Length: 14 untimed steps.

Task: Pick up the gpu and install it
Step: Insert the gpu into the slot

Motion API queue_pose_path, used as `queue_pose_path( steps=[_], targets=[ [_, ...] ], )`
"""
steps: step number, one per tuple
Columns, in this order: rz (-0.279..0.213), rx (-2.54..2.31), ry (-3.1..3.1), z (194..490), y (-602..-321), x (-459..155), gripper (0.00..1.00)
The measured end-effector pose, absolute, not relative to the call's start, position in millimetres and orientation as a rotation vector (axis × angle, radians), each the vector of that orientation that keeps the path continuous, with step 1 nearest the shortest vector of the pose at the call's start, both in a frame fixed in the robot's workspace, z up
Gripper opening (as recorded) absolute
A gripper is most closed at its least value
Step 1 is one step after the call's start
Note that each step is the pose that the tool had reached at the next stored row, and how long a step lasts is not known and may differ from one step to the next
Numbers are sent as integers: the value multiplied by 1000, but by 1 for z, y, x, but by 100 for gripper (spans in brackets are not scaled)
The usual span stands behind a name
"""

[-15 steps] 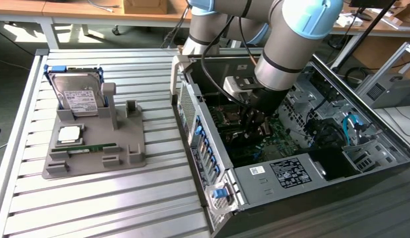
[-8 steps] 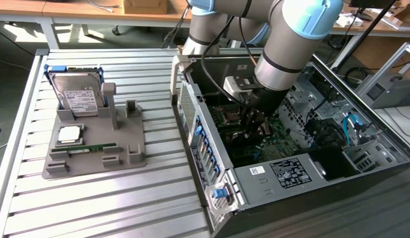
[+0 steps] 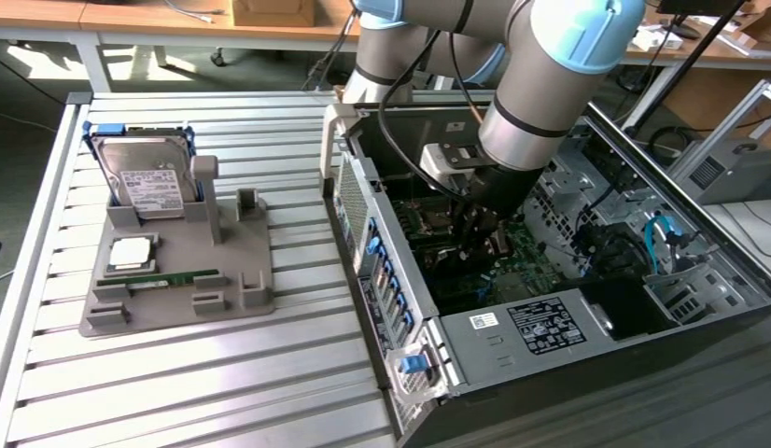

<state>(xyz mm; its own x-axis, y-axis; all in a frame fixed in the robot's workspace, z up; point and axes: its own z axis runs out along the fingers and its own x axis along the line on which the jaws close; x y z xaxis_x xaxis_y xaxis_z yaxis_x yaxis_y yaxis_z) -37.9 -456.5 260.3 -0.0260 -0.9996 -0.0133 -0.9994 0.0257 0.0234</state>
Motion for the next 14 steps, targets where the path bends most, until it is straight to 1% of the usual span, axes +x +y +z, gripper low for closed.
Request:
queue_pose_path(
  steps=[14],
  targets=[
    [-41,2189,-2244,258,-456,-38,27]
  ],
)
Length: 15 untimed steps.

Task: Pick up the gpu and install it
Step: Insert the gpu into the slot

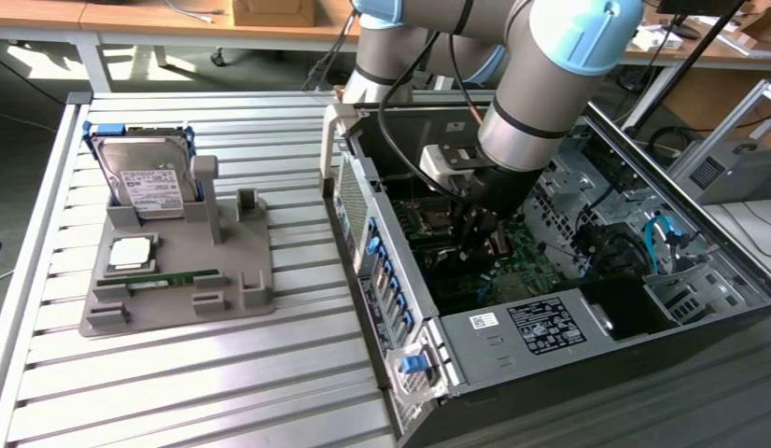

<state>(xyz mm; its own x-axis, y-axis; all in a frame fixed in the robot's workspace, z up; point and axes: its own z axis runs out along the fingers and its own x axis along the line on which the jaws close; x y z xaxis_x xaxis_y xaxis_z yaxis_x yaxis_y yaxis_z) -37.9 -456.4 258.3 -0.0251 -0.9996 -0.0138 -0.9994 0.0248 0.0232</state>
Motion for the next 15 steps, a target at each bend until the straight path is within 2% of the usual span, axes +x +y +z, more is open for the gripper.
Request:
queue_pose_path(
  steps=[15],
  targets=[
    [-28,2183,-2238,262,-456,-38,27]
  ],
)
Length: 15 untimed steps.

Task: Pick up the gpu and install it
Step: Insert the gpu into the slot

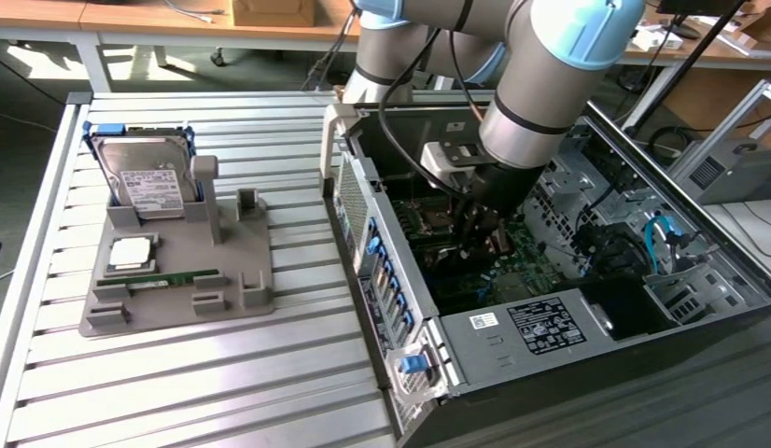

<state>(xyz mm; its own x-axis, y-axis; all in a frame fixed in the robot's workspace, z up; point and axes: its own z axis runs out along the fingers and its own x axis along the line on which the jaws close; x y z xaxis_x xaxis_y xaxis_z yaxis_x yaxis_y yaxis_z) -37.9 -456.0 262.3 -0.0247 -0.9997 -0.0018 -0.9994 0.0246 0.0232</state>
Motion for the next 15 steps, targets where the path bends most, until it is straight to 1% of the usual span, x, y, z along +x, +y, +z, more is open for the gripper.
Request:
queue_pose_path(
  steps=[15],
  targets=[
    [-32,2181,-2235,257,-456,-38,27]
  ],
)
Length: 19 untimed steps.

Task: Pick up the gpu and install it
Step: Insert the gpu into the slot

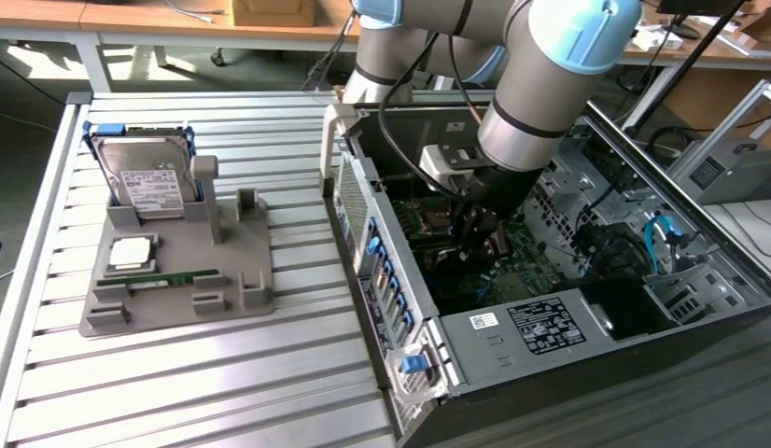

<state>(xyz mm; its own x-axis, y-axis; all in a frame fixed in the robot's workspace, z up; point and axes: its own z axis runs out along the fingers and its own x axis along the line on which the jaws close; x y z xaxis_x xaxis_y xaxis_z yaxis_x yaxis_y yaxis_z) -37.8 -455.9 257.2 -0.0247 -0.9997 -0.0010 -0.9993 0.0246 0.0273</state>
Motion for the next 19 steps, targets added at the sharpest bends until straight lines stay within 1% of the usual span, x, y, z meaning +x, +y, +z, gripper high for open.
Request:
queue_pose_path(
  steps=[3,4,5,7,9,13,19],
  targets=[
    [-32,2181,-2236,257,-456,-38,27],
    [-33,2182,-2237,256,-456,-38,28],
    [-32,2181,-2236,257,-456,-38,33],
    [-32,2181,-2235,257,-456,-38,33],
    [-32,2181,-2235,257,-456,-38,46],
    [-31,2180,-2235,259,-456,-38,46],
    [-29,2181,-2236,286,-454,-38,46]
  ],
)
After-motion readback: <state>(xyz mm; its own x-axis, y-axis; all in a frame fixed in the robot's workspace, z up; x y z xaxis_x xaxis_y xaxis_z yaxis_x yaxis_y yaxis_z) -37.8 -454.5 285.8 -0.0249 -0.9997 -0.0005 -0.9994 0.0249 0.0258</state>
